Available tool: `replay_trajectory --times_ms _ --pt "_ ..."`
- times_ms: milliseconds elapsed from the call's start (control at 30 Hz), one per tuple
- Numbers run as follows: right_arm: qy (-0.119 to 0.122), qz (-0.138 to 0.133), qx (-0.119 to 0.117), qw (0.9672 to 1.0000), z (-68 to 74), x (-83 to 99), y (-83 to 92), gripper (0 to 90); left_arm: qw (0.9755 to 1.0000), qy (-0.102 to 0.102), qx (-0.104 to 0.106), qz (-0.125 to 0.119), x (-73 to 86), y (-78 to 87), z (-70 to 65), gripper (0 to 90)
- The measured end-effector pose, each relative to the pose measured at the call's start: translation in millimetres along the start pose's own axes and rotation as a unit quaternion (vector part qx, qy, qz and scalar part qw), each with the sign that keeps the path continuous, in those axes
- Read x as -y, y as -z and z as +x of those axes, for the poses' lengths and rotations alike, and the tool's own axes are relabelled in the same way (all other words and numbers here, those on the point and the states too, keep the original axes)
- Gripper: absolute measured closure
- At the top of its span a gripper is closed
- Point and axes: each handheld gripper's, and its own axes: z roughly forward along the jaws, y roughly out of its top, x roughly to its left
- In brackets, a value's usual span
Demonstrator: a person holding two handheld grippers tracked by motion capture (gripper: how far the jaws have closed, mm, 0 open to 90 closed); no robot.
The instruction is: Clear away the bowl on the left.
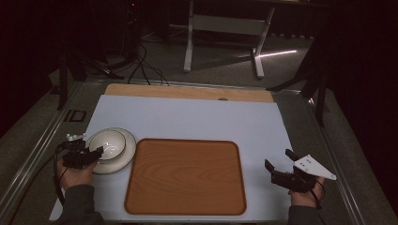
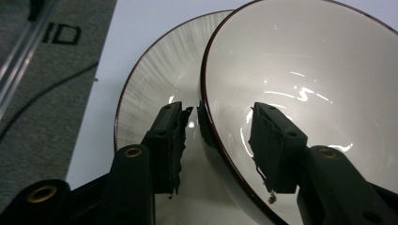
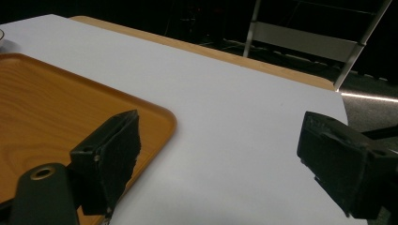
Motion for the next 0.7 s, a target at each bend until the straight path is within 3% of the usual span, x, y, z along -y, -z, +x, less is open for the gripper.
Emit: replay_trajectory --times_ms 167,300,467,700 --pt "0.000 0.001 0.001 1.0000 -0.1 0.0 0.0 13.2 0.9994 0.018 0.025 0.018 -0.8 -3.5 2.9 59.9" --pt "0.000 0.002 0.001 1.0000 -0.2 0.0 0.3 13.3 0.9989 0.027 0.030 0.026 -0.3 -4.2 5.3 60.9" --pt "0.003 0.004 0.004 1.0000 0.1 0.0 0.3 13.3 0.9983 0.034 0.032 0.035 1.1 -4.5 9.0 68.9" --pt "0.007 0.006 0.006 0.9999 1.3 -0.3 -0.1 13.3 0.9947 0.063 0.071 0.040 2.4 -5.9 14.9 72.1"
